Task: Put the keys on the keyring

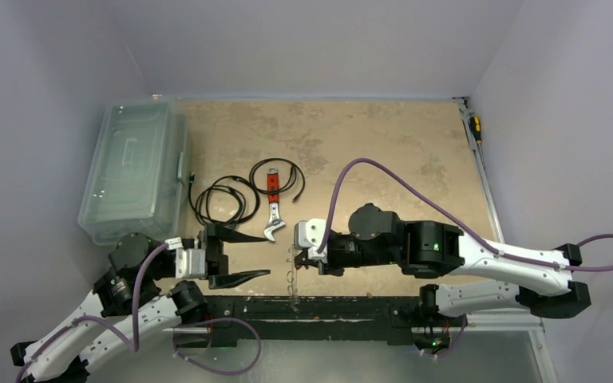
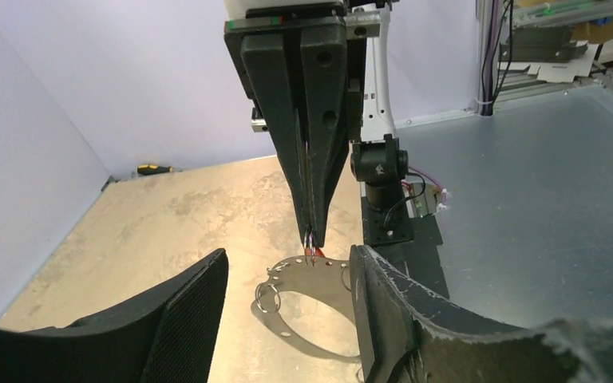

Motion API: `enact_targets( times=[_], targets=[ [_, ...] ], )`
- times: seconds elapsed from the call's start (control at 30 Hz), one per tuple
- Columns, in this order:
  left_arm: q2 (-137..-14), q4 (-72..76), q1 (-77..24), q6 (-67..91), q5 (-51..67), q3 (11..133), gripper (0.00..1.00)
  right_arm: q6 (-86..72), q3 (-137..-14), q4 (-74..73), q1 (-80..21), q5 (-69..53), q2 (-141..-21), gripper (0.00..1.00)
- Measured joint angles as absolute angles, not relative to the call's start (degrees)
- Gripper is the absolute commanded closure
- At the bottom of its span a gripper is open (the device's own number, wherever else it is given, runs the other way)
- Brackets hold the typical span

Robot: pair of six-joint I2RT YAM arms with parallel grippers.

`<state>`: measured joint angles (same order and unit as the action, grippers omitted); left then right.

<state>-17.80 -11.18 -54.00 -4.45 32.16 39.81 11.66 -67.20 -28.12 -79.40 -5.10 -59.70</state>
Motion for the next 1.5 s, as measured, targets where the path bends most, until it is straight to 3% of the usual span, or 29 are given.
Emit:
enact_targets(
  times=[0.47, 1.1, 1.5],
  targets=[
    [-30.7, -11.8, -54.0, -5.1, 33.9, 40.5, 0.60, 13.3, -77.6, -42.8, -79.4, -3.0, -66.5, 1.00],
    [-33.1, -8.5, -54.0, -2.2, 35.9, 39.4, 0.76, 15.2, -77.6, -43.1, -79.4, -2.5, -66.5, 1.00],
    [-33.6, -7.2, -54.0, -1.1, 36.3, 39.3, 0.78, 15.6, -77.7, -42.7, -79.4, -2.5, -67.2, 1.00]
  ],
)
